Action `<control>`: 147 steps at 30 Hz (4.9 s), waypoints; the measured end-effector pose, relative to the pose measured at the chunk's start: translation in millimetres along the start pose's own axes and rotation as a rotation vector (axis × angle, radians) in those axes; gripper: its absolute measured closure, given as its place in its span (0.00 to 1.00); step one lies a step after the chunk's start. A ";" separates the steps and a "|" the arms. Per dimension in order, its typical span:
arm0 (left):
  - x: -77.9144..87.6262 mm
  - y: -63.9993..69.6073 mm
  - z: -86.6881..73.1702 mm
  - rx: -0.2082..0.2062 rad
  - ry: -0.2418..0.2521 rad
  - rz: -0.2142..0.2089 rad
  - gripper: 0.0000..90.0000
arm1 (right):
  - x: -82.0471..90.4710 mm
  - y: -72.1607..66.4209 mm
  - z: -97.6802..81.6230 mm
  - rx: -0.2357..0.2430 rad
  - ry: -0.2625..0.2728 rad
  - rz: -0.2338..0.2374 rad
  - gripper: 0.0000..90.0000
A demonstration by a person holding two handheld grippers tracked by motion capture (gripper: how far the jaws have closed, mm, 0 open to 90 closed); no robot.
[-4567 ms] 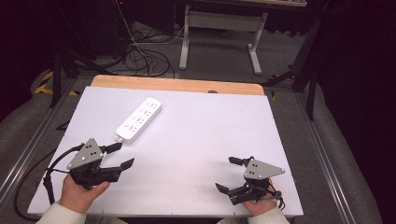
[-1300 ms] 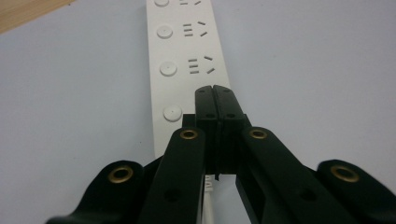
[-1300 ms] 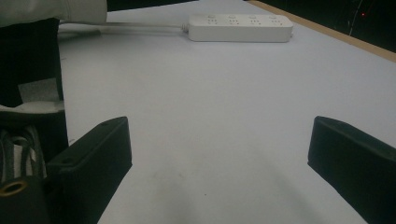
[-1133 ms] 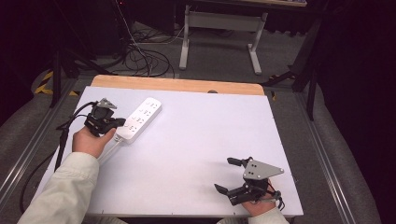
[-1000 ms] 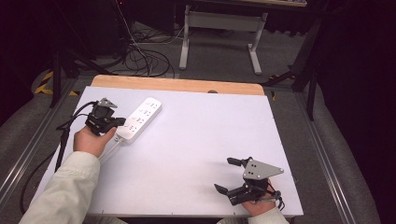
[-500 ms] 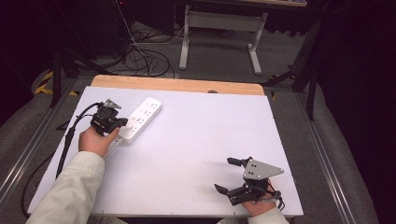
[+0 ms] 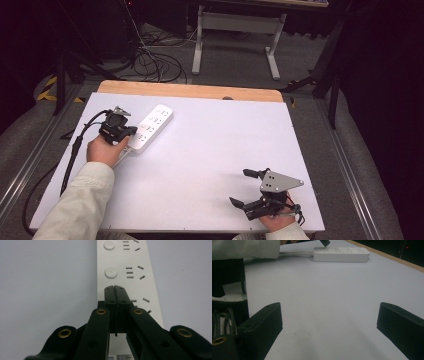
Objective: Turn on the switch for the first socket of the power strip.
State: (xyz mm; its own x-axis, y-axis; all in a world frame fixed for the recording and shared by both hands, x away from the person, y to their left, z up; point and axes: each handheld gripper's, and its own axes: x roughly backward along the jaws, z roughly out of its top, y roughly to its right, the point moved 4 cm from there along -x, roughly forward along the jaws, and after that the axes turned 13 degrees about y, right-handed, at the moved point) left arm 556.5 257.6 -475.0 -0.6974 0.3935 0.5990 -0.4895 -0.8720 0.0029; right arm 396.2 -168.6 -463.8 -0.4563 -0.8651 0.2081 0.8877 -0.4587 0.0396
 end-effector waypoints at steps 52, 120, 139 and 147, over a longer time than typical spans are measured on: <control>-5.3 4.4 -5.6 -0.018 0.037 0.047 1.00 | 0.2 -1.4 -0.3 0.002 0.002 0.009 0.08; -4.8 8.0 -14.6 0.028 0.106 0.087 1.00 | 3.7 -2.6 -2.2 -0.005 0.004 0.013 0.08; 34.3 2.8 -1.6 0.045 0.189 0.020 1.00 | 3.1 -1.0 -1.1 -0.003 0.010 0.007 0.07; 56.6 10.7 6.3 0.045 0.284 -0.066 0.74 | 4.1 -1.2 -0.6 -0.001 0.013 0.003 0.08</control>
State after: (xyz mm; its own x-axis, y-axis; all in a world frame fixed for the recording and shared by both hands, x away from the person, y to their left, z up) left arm 515.1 268.8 -436.0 -0.7867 0.5097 0.3483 -0.5190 -0.8516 0.0740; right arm 393.3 -171.7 -463.6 -0.4548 -0.8688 0.1958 0.8888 -0.4568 0.0378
